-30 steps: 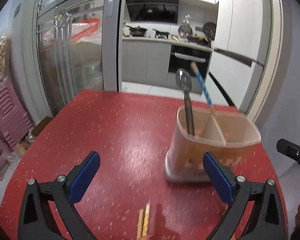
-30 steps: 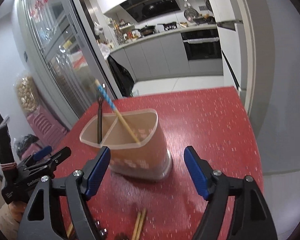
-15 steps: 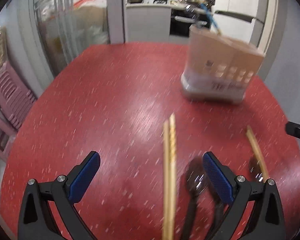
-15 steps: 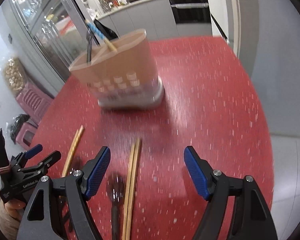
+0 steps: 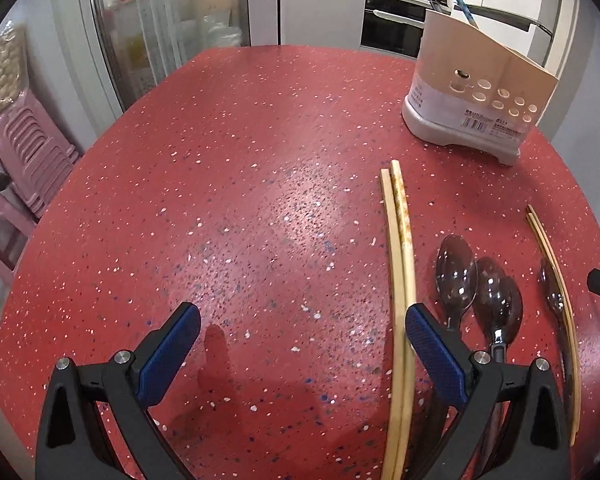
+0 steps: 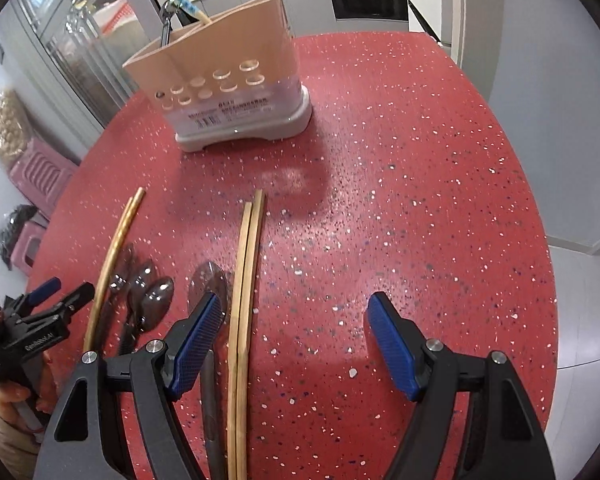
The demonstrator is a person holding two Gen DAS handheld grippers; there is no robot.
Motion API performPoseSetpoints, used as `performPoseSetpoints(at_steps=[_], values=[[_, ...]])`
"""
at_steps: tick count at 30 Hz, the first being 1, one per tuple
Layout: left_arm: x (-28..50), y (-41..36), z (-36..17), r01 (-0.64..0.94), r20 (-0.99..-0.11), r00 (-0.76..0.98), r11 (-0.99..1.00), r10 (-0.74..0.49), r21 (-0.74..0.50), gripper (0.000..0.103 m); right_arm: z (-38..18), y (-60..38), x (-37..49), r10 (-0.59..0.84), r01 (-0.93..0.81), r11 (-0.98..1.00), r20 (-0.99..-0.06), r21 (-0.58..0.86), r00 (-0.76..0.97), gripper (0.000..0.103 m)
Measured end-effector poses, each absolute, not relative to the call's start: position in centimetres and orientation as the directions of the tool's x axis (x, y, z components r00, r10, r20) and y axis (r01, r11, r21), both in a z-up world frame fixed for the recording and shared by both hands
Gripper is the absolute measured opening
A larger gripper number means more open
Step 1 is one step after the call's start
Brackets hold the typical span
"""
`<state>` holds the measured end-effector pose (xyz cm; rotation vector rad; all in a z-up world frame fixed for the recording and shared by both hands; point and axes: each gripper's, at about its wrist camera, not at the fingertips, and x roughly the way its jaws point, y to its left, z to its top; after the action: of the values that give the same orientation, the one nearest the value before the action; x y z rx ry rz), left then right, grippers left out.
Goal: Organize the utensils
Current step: 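Move both tools back down toward the remaining utensils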
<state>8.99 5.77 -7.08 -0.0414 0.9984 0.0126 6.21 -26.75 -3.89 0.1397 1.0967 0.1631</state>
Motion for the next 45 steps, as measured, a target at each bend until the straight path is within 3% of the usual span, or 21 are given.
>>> performPoseSetpoints(at_steps=[13, 21, 25, 35, 45], values=[[10.3, 6.5, -7.5, -0.033, -0.846, 0.531, 0.998, -0.035, -0.062, 0.103, -5.5, -24.5, 6.2, 0.084, -0.109, 0.993, -0.902, 0.042, 0.423, 0.076], [10.8, 6.7, -7.6, -0.021, -0.845, 0.533, 0.997, -0.046, -0.068, 0.103, -5.4, -24.4, 6.0, 0.087, -0.104, 0.993, -0.901, 0.047, 0.425, 0.071], [11.3, 6.8, -7.5, -0.034, -0.846, 0.531, 0.998, -0.035, -0.062, 0.103, -5.3, -24.3, 5.8, 0.113, -0.110, 0.991, -0.898, 0.073, 0.424, 0.061], [11.7, 6.9, -7.8, -0.027, -0.847, 0.530, 0.997, -0.046, -0.070, 0.103, -5.5, -23.9, 5.4, 0.026, -0.127, 0.991, -0.898, -0.034, 0.439, 0.059], [12.7, 5.3, -7.5, 0.018, -0.855, 0.514, 0.998, -0.064, -0.064, 0.103, -5.6, -23.4, 6.8, 0.040, -0.165, 0.986, -0.910, -0.031, 0.412, 0.059]])
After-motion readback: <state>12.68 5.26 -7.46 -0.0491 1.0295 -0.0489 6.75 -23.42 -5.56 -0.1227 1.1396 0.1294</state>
